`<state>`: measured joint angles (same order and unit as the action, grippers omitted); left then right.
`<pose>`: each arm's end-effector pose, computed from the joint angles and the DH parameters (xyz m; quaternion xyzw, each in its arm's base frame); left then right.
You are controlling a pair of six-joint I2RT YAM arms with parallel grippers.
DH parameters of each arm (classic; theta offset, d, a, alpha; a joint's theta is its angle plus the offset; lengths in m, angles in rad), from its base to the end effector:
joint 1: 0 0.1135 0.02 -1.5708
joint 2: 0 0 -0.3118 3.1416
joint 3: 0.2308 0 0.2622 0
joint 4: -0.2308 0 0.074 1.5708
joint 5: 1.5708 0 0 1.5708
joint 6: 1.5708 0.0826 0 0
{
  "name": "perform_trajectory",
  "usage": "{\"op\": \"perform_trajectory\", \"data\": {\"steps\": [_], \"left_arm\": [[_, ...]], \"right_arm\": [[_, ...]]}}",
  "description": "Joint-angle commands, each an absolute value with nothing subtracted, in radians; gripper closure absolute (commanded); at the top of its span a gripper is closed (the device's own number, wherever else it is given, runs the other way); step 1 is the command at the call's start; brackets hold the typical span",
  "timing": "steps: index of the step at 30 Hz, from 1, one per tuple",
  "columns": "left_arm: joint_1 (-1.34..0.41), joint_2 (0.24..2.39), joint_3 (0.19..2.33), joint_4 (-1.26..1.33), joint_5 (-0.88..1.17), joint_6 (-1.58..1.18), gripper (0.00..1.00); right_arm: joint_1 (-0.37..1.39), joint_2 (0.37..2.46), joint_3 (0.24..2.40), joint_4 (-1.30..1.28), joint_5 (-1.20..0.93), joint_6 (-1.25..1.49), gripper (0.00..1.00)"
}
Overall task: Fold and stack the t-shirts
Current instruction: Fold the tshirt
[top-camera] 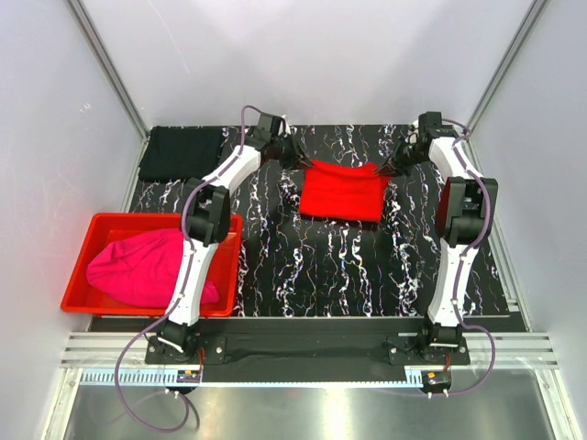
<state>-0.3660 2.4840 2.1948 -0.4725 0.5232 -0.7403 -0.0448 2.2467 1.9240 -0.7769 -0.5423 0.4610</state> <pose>0.5771 -0.2654 0.1883 -0.0652 0.8914 -0.4021 0.1986 0.5432 0.0183 0.2037 0.1739 0.9227 0.3013 0.1662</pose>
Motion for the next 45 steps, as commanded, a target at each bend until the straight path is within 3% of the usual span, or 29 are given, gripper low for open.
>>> {"op": "perform_trajectory", "data": {"steps": [1, 5, 11, 13, 14, 17, 18, 21, 24, 29, 36, 40, 45], "left_arm": [[-0.359, 2.5, 2.293, -0.275, 0.52, -0.77, 0.95], [-0.353, 2.571, 2.374, -0.218, 0.499, -0.804, 0.85], [-0.353, 2.519, 2.35, -0.261, 0.422, -0.74, 0.57], [-0.348, 2.484, 2.347, -0.339, 0.356, -0.677, 0.48], [-0.345, 2.439, 2.336, -0.365, 0.338, -0.66, 0.4], [-0.342, 2.355, 2.272, -0.413, 0.319, -0.606, 0.39], [-0.347, 2.329, 2.246, -0.423, 0.324, -0.586, 0.39], [-0.366, 2.261, 2.114, -0.379, 0.374, -0.578, 0.41], [-0.403, 2.258, 2.051, -0.324, 0.434, -0.592, 0.45], [-0.443, 2.342, 2.028, -0.229, 0.527, -0.678, 0.55], [-0.448, 2.433, 2.033, -0.319, 0.471, -0.674, 0.68], [-0.449, 2.494, 2.074, -0.597, 0.337, -0.634, 0.77], [-0.466, 2.468, 1.999, -0.692, 0.278, -0.589, 0.79]], "right_arm": [[-0.074, 2.275, 1.982, -0.689, -0.546, 0.491, 0.95], [-0.083, 2.31, 1.99, -0.643, -0.52, 0.514, 0.94], [-0.101, 2.358, 1.982, -0.551, -0.474, 0.577, 0.8], [-0.112, 2.379, 2.012, -0.554, -0.466, 0.594, 0.72], [-0.115, 2.4, 2.035, -0.586, -0.441, 0.598, 0.61], [-0.123, 2.428, 2.132, -0.668, -0.366, 0.598, 0.48], [-0.126, 2.44, 2.213, -0.707, -0.342, 0.595, 0.39], [-0.13, 2.493, 2.414, -0.874, -0.259, 0.562, 0.31], [-0.127, 2.467, 2.442, -0.937, -0.233, 0.555, 0.27], [-0.08, 2.311, 2.171, -0.813, -0.363, 0.572, 0.35], [-0.006, 2.249, 1.939, -0.733, -0.495, 0.549, 0.75], [0.028, 2.256, 1.832, -0.727, -0.525, 0.522, 0.8], [0.037, 2.255, 1.766, -0.744, -0.529, 0.471, 0.8]]}}
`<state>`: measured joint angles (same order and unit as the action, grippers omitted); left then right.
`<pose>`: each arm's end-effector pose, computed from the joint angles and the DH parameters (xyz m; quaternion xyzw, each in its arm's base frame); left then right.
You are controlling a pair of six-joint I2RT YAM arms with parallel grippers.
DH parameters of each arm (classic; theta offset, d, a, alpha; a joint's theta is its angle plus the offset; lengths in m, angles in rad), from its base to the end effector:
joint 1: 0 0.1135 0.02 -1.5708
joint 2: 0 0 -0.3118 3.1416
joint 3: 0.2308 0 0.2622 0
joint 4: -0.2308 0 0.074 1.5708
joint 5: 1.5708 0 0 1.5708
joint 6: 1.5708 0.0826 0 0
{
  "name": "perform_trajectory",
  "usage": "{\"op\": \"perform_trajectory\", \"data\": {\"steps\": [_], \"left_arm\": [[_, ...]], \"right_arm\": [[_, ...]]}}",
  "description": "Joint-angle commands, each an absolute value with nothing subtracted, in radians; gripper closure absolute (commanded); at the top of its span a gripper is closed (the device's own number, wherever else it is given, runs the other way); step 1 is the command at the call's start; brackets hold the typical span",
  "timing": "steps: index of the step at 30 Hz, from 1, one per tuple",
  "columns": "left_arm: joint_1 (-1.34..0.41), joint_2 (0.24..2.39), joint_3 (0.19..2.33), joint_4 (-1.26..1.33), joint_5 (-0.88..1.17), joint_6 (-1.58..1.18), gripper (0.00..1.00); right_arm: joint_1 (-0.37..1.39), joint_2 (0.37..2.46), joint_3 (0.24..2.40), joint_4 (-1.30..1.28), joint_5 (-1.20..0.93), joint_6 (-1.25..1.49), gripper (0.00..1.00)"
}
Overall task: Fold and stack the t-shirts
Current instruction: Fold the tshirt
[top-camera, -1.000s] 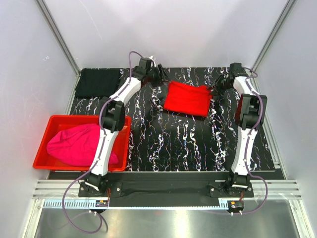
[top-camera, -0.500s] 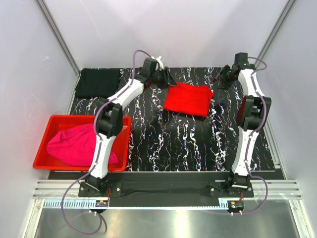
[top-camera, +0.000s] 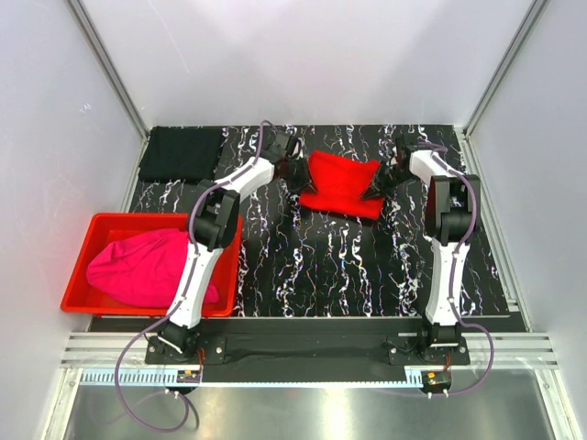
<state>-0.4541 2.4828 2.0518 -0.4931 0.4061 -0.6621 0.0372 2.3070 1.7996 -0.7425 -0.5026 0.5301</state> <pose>0.5373 -0.2986 0.1326 -0.0327 0.9303 -0.3270 0.1627 0.5259 0.0594 0.1340 0.1947 0.9370 0.2790 0.0799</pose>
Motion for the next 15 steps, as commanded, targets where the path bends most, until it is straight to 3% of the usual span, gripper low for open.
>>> {"op": "perform_trajectory", "data": {"steps": [1, 7, 8, 11, 13, 14, 15], "left_arm": [[-0.475, 2.451, 1.971, -0.698, 0.267, -0.571, 0.8], [-0.52, 2.246, 1.634, -0.686, 0.307, -0.525, 0.82], [-0.528, 2.211, 1.585, -0.672, 0.32, -0.514, 0.93], [-0.535, 2.048, 1.381, -0.563, 0.425, -0.476, 0.96], [-0.534, 1.941, 1.335, -0.542, 0.42, -0.442, 0.85], [-0.534, 1.913, 1.342, -0.548, 0.413, -0.402, 0.79], [-0.532, 1.896, 1.354, -0.546, 0.41, -0.384, 0.66]], "right_arm": [[0.04, 2.25, 1.723, -0.747, -0.531, 0.46, 0.8], [0.067, 2.125, 1.463, -0.741, -0.558, 0.393, 0.78], [0.067, 2.099, 1.432, -0.739, -0.563, 0.388, 0.78], [0.068, 2.001, 1.361, -0.779, -0.571, 0.367, 0.66], [0.063, 1.942, 1.367, -0.824, -0.568, 0.367, 0.54], [0.06, 1.921, 1.374, -0.83, -0.566, 0.37, 0.53], [0.057, 1.889, 1.385, -0.833, -0.561, 0.37, 0.52]]}}
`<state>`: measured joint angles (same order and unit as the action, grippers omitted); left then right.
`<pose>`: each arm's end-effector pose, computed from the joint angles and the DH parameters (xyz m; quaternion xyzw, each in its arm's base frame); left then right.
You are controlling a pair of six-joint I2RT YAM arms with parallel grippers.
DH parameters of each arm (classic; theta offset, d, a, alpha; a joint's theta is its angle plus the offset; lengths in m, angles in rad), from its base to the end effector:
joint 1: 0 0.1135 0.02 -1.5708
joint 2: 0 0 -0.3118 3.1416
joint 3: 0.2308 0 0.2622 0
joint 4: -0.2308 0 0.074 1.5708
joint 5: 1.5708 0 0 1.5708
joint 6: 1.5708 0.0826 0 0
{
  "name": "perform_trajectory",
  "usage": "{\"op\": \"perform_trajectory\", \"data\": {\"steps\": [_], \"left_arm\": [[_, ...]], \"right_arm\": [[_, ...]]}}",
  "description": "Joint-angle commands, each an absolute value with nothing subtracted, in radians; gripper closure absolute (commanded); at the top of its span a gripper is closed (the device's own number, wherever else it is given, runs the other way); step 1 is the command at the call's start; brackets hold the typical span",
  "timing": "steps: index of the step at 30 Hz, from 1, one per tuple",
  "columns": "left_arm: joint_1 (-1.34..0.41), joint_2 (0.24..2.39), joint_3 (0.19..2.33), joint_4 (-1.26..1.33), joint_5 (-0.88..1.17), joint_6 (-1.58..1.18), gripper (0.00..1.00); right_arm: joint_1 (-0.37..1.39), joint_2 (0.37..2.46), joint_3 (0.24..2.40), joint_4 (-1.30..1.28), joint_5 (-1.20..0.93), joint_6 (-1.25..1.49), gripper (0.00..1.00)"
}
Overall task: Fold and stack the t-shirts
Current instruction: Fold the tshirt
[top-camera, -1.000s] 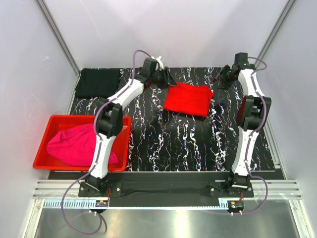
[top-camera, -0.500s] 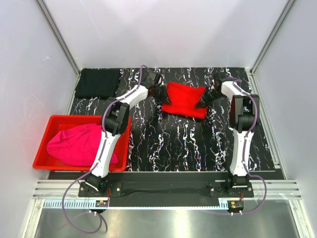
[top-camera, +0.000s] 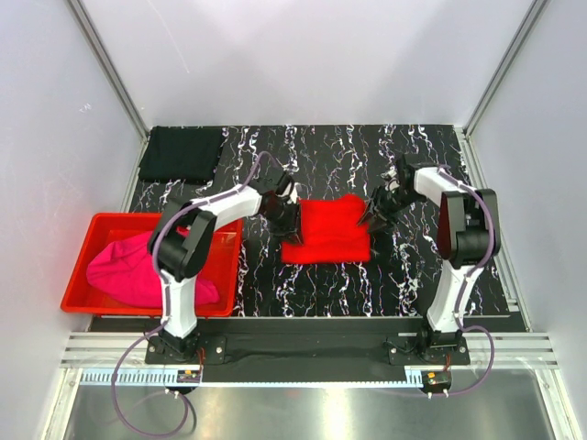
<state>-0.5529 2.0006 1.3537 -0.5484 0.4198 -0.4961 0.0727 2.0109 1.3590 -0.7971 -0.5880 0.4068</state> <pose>0.3606 -0.2621 0.1519 0.0662 0.9594 -0.2686 0.0555 0.4051 0.0754 0.1467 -0.1415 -0.9450 -0.2948 0.0121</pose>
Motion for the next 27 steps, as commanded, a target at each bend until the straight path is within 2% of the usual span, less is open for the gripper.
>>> {"op": "perform_trajectory", "data": {"steps": [1, 4, 6, 7, 8, 10, 15, 20, 27], "left_arm": [[-0.531, 1.882, 1.392, -0.54, 0.417, -0.37, 0.62], [-0.529, 1.896, 1.478, -0.535, 0.442, -0.344, 0.59], [-0.525, 1.956, 1.567, -0.554, 0.451, -0.36, 0.59], [-0.52, 1.973, 1.584, -0.551, 0.478, -0.382, 0.6], [-0.519, 1.997, 1.598, -0.542, 0.494, -0.393, 0.61], [-0.518, 2.014, 1.609, -0.526, 0.511, -0.397, 0.62], [-0.489, 2.063, 1.612, -0.497, 0.531, -0.431, 0.65], [-0.445, 2.088, 1.621, -0.494, 0.535, -0.429, 0.66], [-0.391, 2.131, 1.654, -0.498, 0.534, -0.434, 0.66]], "right_arm": [[0.054, 1.879, 1.416, -0.836, -0.554, 0.371, 0.52], [0.043, 1.907, 1.488, -0.842, -0.561, 0.361, 0.51], [0.041, 1.956, 1.522, -0.854, -0.583, 0.36, 0.54], [0.041, 1.966, 1.534, -0.85, -0.595, 0.365, 0.57], [0.043, 1.973, 1.531, -0.839, -0.607, 0.371, 0.65], [0.043, 1.979, 1.514, -0.805, -0.627, 0.39, 0.71], [0.064, 2.014, 1.522, -0.77, -0.67, 0.408, 0.8], [0.067, 2.066, 1.511, -0.695, -0.735, 0.478, 0.82], [0.057, 2.172, 1.604, -0.631, -0.686, 0.541, 0.84]]}}
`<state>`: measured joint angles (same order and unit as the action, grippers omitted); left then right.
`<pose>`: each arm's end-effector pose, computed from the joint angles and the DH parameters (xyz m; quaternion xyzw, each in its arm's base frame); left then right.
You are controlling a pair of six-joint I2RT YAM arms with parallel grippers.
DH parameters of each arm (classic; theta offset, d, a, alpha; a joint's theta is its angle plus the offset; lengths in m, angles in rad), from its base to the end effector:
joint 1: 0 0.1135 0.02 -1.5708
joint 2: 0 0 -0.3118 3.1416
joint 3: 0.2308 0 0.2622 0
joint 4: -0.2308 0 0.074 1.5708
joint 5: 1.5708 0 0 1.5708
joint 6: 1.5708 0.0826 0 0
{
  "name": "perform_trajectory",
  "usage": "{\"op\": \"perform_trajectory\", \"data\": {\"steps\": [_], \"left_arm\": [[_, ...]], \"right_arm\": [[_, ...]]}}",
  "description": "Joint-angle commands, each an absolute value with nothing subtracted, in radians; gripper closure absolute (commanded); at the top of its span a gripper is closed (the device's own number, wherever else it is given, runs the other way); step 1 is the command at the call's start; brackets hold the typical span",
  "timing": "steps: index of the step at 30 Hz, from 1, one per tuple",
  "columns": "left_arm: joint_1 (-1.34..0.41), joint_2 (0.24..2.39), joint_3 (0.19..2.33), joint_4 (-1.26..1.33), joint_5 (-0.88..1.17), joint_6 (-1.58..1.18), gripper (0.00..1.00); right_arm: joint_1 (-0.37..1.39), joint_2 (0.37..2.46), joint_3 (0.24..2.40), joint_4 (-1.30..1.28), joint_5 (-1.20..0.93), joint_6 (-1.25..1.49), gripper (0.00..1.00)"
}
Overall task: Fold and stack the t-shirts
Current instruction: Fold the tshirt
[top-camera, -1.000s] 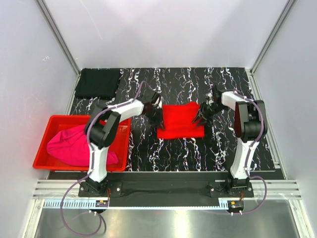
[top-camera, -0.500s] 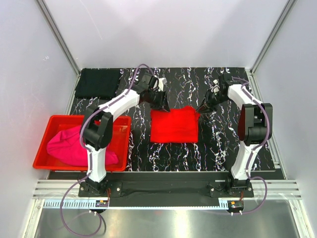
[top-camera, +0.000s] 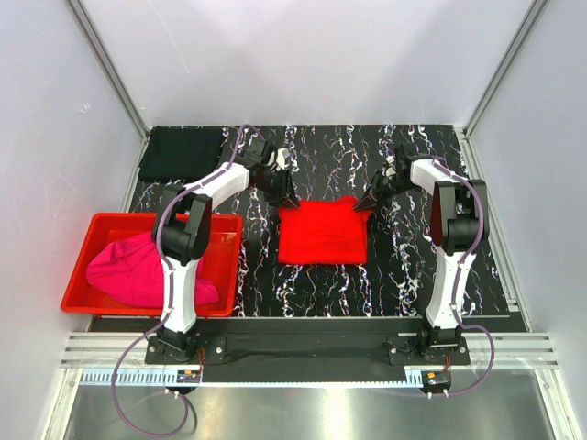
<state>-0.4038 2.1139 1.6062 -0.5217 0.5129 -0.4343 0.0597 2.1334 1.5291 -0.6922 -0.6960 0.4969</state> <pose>0.4517 -0.2371 0.1837 0.0536 0.9330 -0.3285 0.1368 0.4637 0.0808 0.1493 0.1564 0.9192 0.3601 0.0308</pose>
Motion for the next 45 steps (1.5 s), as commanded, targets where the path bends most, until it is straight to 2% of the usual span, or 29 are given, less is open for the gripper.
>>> {"op": "perform_trajectory", "data": {"steps": [1, 11, 15, 18, 19, 21, 22, 29, 34, 35, 36, 41, 45], "left_arm": [[-0.387, 2.153, 1.673, -0.503, 0.537, -0.433, 0.66], [-0.345, 2.312, 1.792, -0.551, 0.508, -0.384, 0.62], [-0.345, 2.298, 1.833, -0.574, 0.479, -0.361, 0.57], [-0.345, 2.27, 1.865, -0.609, 0.454, -0.348, 0.54], [-0.345, 2.244, 1.887, -0.624, 0.448, -0.344, 0.52], [-0.345, 2.205, 1.893, -0.643, 0.433, -0.342, 0.49], [-0.345, 2.159, 1.887, -0.647, 0.428, -0.342, 0.48], [-0.347, 1.976, 1.717, -0.676, 0.433, -0.354, 0.39], [-0.344, 1.933, 1.609, -0.641, 0.459, -0.361, 0.28], [-0.345, 1.94, 1.612, -0.638, 0.469, -0.35, 0.19], [-0.344, 1.966, 1.641, -0.65, 0.466, -0.322, 0.17], [-0.341, 2.069, 1.727, -0.669, 0.5, -0.25, 0.17], [-0.336, 2.114, 1.707, -0.606, 0.583, -0.216, 0.17]], "right_arm": [[0.057, 2.192, 1.623, -0.634, -0.678, 0.541, 0.84], [0.023, 2.368, 1.792, -0.692, -0.588, 0.506, 0.83], [0.025, 2.401, 1.857, -0.744, -0.563, 0.486, 0.8], [0.026, 2.413, 1.911, -0.802, -0.534, 0.465, 0.75], [0.028, 2.408, 1.927, -0.819, -0.52, 0.459, 0.71], [0.032, 2.375, 1.963, -0.873, -0.482, 0.445, 0.64], [0.035, 2.356, 1.97, -0.89, -0.47, 0.445, 0.56], [0.066, 2.117, 1.867, -0.939, -0.353, 0.443, 0.35], [0.093, 2.037, 1.764, -0.914, -0.367, 0.428, 0.31], [0.1, 2.023, 1.755, -0.913, -0.376, 0.423, 0.3], [0.104, 2.017, 1.741, -0.914, -0.382, 0.42, 0.29], [0.118, 1.959, 1.694, -0.891, -0.394, 0.381, 0.25], [0.118, 1.941, 1.684, -0.911, -0.408, 0.356, 0.24]]}}
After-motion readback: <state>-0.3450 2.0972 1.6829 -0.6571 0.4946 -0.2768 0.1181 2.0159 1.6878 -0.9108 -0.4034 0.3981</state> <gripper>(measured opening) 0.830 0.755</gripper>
